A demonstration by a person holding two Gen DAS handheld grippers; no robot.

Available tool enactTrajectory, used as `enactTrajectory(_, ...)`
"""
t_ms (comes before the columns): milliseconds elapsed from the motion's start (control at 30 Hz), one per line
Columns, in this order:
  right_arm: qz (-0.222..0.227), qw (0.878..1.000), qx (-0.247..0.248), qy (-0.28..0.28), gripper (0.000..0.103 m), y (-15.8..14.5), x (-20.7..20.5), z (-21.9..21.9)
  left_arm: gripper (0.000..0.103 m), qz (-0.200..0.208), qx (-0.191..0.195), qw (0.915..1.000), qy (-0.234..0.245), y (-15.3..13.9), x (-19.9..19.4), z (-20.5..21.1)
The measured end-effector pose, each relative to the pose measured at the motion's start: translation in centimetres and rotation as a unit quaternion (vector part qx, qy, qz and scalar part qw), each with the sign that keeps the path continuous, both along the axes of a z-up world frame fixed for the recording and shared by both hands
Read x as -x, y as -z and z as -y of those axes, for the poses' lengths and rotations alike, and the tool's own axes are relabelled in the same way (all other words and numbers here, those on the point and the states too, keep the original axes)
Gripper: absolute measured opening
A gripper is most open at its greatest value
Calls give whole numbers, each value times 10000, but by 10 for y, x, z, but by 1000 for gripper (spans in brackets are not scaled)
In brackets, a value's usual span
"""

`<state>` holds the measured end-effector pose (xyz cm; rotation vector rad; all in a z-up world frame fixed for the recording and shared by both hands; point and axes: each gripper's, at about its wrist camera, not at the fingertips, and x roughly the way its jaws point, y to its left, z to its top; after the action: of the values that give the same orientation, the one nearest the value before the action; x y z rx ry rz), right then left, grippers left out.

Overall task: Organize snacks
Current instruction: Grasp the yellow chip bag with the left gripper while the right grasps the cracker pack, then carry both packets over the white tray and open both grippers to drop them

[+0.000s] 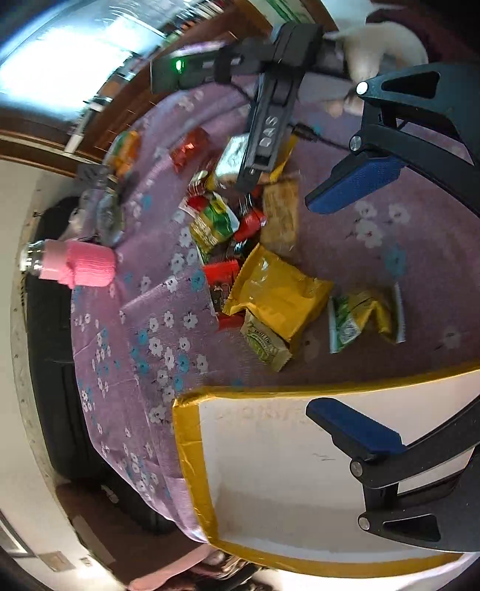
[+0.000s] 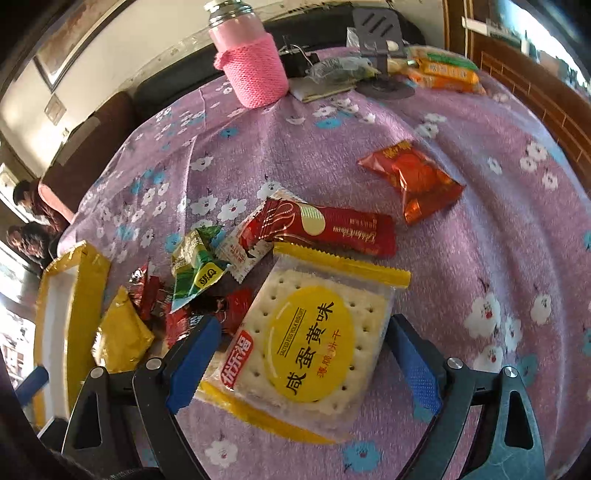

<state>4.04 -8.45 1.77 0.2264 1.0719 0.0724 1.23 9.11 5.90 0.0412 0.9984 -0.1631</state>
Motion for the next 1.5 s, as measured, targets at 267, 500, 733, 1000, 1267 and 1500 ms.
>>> enactTrajectory(267,417,9988,-270,-12,71,-1,17,20,98,-26,-520,9979,396,11,-22,20)
enactTrajectory(500,619,9970,-458,-100,71,0,21,24,76,-146,-1266,9900,607,30,-36,38)
enactTrajectory(733,668,9965,-451,-212,70,1,23,25,43,-281,-1151,9914,549,39,-38,35)
enactTrajectory(1000,640,9941,-868,-101,46,1,22,39,43,-48,-586,9982,134,17,-18,20)
enactTrajectory(1267,642,9969,-86,-453,82,-2,27,8,43,263,15,9994,-239,-6,17,0)
enactTrajectory(1500,232,9934,853,-731,78,2,16,-17,43,593,495,9949,-644,-25,56,-34)
